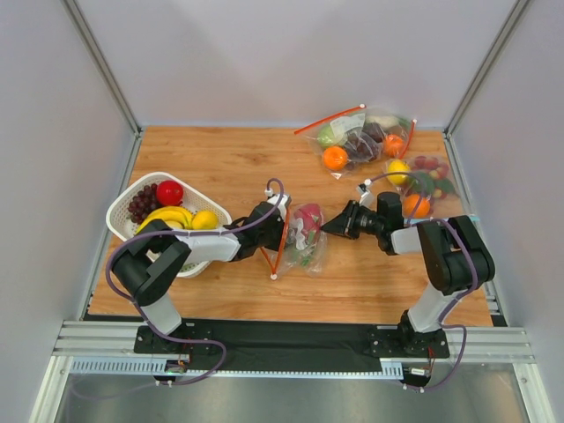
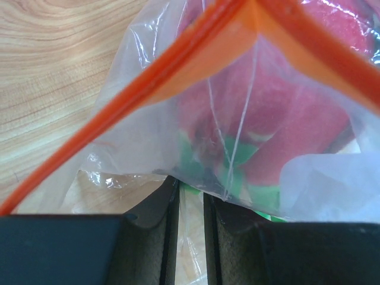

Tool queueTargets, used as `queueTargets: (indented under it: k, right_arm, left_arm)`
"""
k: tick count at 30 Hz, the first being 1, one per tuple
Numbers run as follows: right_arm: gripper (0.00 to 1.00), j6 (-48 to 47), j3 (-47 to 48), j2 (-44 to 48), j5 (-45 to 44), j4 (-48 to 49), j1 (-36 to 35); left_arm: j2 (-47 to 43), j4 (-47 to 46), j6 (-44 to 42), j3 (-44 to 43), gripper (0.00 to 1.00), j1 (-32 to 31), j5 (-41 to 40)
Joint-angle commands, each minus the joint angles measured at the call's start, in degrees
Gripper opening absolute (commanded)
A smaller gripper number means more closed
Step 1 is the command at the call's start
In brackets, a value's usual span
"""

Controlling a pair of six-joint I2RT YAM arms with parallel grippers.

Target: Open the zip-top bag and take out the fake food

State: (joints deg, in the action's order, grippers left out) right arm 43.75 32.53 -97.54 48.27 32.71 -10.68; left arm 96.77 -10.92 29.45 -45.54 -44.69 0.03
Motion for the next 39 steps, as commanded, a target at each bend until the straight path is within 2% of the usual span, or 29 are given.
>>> queueTargets:
  k: [1, 2, 3, 8, 15, 21, 27, 32, 33, 35, 36, 37, 39]
  right_arm:
    - [0.14, 2.4, -0.8, -1.3, 2.3, 7.4, -0.1]
    - [0.04, 2.2, -0.9, -0.9, 2.1, 7.0, 0.0]
    - [0.0, 2.0, -1.0, -0.5, 1.6, 6.8, -0.1]
    - [0.0, -1.2, -1.5, 6.2, -3.8, 1.4, 0.0]
    - [0.0, -7.7, 0.2, 15.7, -16.9, -8.6, 0.3]
    - [0.0, -13.3, 2.4, 18.3, -21.5, -16.2, 0.4]
    - [0.0, -14.4, 2.9, 19.1, -21.6, -18.4, 0.4]
    - [0.01, -15.7, 2.6, 21.0, -12.9, -17.2, -0.1]
    - [0.02, -16.0, 2.6, 21.3, -8.8, -17.1, -0.2]
    - [0.27, -16.4, 2.9, 21.9, -3.0, -15.6, -0.4]
    - [0.43, -16.8, 3.5, 22.0, 1.5, -15.3, -0.9]
    - [0.61, -17.4, 3.8, 22.2, 2.3, -16.3, -1.4]
    - [0.71, -19.2, 4.4, 21.5, 1.0, -17.1, -2.5]
  left_arm:
    - [-1.6, -2.0, -0.9, -0.4, 0.0, -0.3, 2.9]
    - [-2.4, -1.7, -1.0, -0.4, 0.0, -0.2, 2.9]
    - [-2.9, -1.3, -1.3, -0.4, 0.0, -0.3, 2.8]
    - [-7.8, 1.1, -2.6, -0.4, 0.0, -0.2, 4.5]
    - [-16.0, 5.2, -4.5, 1.3, 0.0, -0.2, 7.8]
    - [-25.0, 7.1, -4.5, 3.3, 0.0, -0.1, 7.0]
    - [-28.5, 6.5, -3.8, 3.9, 0.0, 0.0, 7.7]
    - [-25.4, 4.7, -4.3, 3.7, 0.0, 0.0, 9.0]
    - [-25.0, 4.1, -4.7, 3.7, 0.0, 0.0, 9.5]
    - [-23.6, 3.6, -7.1, 3.7, 0.0, 0.0, 10.4]
    - [-22.9, 3.5, -8.2, 3.4, 0.0, 0.2, 12.5]
    - [-21.7, 3.5, -10.3, 3.1, 0.0, 0.2, 13.6]
    - [-20.7, 2.9, -11.3, 3.1, 0.0, 0.6, 15.8]
